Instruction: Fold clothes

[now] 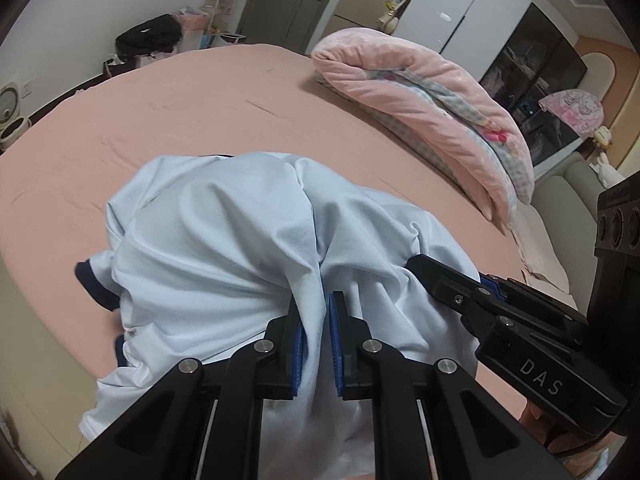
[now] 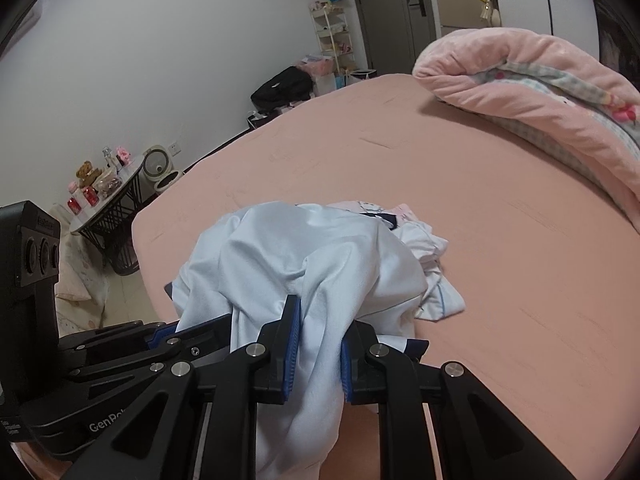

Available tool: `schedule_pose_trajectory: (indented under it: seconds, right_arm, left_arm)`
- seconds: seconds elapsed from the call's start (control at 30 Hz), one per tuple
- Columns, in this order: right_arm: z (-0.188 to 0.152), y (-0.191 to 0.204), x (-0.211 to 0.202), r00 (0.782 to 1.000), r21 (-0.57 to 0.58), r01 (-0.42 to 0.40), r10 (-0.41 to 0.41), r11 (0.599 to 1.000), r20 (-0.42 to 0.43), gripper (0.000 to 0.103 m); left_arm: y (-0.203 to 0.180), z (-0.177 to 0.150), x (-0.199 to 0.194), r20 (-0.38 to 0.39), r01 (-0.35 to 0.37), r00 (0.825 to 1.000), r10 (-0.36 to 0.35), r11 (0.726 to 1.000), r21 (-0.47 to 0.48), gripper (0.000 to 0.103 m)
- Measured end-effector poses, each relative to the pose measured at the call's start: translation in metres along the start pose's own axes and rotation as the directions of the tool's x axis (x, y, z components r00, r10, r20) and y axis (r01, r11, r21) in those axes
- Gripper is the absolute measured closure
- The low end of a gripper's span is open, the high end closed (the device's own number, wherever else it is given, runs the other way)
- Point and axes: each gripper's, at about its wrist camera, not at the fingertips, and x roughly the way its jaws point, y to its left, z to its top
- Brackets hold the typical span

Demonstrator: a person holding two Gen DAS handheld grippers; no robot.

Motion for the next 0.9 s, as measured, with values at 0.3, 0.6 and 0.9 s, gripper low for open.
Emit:
schedule_pose_trajectory:
  seconds: [0.3, 0.6, 0.9]
  right_arm:
    - [-0.007, -0.027, -0.038, 0.999, 0.057, 0.01, -0.012, 0.998, 0.035, 0.088]
    - [-0.014, -0.039, -0.062, 0.999, 0.064, 0.022, -0.025, 0.998, 0.043, 0.089]
    - [-0.021, -0.049, -0.077, 0.999, 0.092, 0.019, -0.022, 0.996, 0.035, 0.089]
  left_arm:
    - [-0.046, -0.001, -0.001, -0.026, 0.029, 0.999, -0.028, 0.997, 0.071, 0.093]
    - [-0.072, -0.005, -0.006, -0.044, 0.051, 0.998, -0.048, 0.995, 0.085, 0.093]
    - [-0.098, -0.014, -0.009, -0.052, 0.064, 0.997, -0.058, 0.991, 0.121, 0.093]
